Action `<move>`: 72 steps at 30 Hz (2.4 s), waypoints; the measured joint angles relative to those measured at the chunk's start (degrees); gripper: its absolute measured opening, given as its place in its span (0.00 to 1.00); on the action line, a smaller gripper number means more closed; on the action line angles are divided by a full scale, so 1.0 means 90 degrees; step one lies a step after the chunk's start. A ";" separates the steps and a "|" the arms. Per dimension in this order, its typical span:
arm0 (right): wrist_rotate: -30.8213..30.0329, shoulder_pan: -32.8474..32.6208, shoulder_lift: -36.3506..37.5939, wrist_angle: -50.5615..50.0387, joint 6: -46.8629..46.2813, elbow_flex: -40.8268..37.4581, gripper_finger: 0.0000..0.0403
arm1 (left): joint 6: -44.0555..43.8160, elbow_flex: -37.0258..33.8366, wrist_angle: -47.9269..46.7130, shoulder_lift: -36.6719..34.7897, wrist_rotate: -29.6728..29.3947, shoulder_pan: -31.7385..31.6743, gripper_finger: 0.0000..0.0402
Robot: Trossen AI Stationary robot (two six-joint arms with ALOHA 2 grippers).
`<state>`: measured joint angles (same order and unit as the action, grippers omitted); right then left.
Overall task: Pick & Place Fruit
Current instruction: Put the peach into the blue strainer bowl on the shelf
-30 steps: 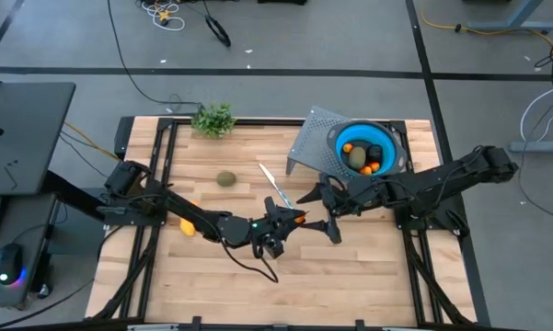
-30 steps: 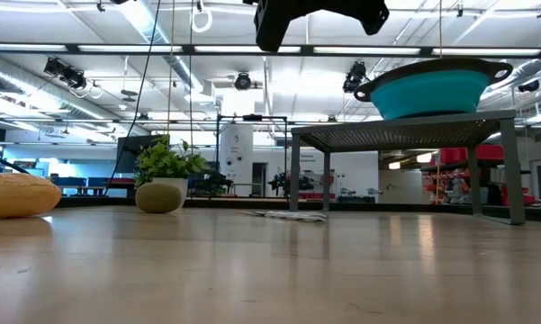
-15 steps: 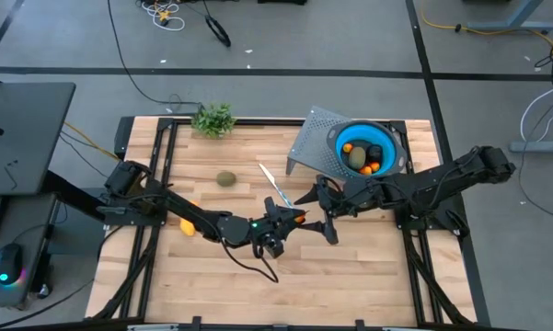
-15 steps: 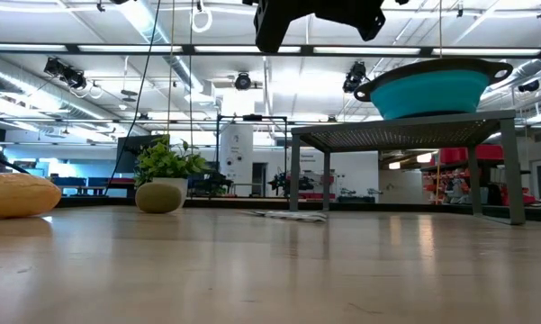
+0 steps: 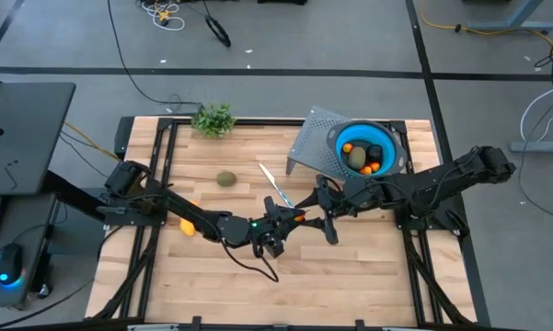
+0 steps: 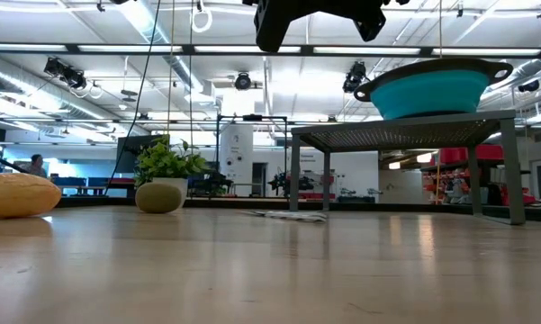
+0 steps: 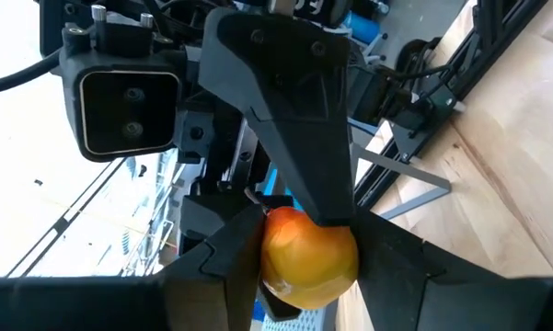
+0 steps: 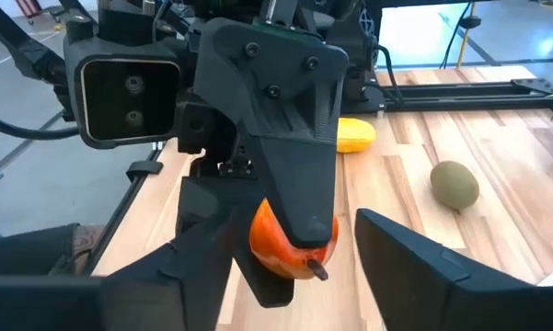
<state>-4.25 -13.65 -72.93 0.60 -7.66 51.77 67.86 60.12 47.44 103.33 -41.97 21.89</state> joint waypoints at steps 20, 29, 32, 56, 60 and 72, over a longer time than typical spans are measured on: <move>-0.0002 0.0000 0.0000 0.0007 -0.0219 0.0000 0.40 | 0.0058 0.0000 0.0003 0.0000 -0.0052 0.0000 0.41; 0.0031 0.0000 0.0001 -0.0004 -0.0219 0.0000 0.40 | 0.0058 0.0000 0.0003 0.0000 -0.0061 0.0000 0.41; 0.0033 0.0000 0.0002 -0.0007 -0.0219 0.0000 0.40 | 0.0056 0.0000 0.0003 0.0000 -0.0064 0.0000 0.41; -0.0097 0.0000 0.0012 -0.0179 -0.0114 0.0002 0.40 | -0.0158 0.0000 0.0004 0.0000 -0.0093 0.0056 0.44; -0.0214 0.0000 0.0010 -0.0270 -0.0097 0.0002 0.40 | -0.0229 0.0004 0.0077 0.0000 -0.0135 0.0119 0.53; -0.1933 0.0002 0.0560 -0.1013 -0.0034 0.0002 0.40 | -0.1512 0.0007 0.0172 -0.0002 -0.1649 0.0321 0.82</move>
<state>-21.64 -13.63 -67.89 -8.52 -7.97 51.79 54.25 60.18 48.99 103.31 -56.82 24.78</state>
